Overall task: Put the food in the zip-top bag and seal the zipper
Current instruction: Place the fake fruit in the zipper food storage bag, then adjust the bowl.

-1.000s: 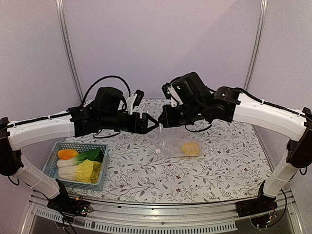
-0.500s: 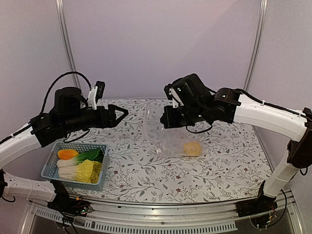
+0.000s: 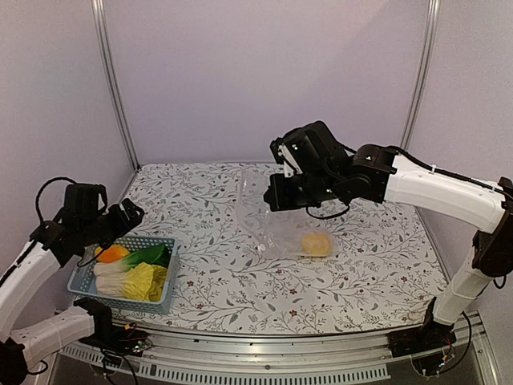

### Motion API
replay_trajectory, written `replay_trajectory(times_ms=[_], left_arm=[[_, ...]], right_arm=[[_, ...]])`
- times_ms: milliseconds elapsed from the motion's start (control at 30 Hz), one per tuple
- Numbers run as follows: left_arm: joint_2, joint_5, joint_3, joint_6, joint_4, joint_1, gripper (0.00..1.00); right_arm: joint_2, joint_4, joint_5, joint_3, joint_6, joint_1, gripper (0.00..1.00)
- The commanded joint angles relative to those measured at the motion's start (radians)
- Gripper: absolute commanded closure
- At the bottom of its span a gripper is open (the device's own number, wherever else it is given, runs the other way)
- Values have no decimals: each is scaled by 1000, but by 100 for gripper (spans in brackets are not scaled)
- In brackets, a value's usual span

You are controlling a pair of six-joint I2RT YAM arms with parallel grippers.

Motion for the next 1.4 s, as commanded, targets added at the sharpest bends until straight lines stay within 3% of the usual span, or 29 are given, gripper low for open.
replay_trajectory(times_ms=[0,167,400,700,1367], left_arm=[[-37,67,-97,-61,-25,181,0],[-78,73,-172,-111,-14,342,0],[-107,-4,-239,-163,12,466,6],[-121,-113,-279,-162,13,512,14],[171,51,-276,20,312,567,31]], right_arm=[[-44,7,9,-21,-17,-4,100],[-60,6,13,-36,-18,-11,100],[-67,7,14,-41,-14,-15,100],[-67,9,10,-38,-13,-20,100],[-77,19,12,-53,-4,-23,100]])
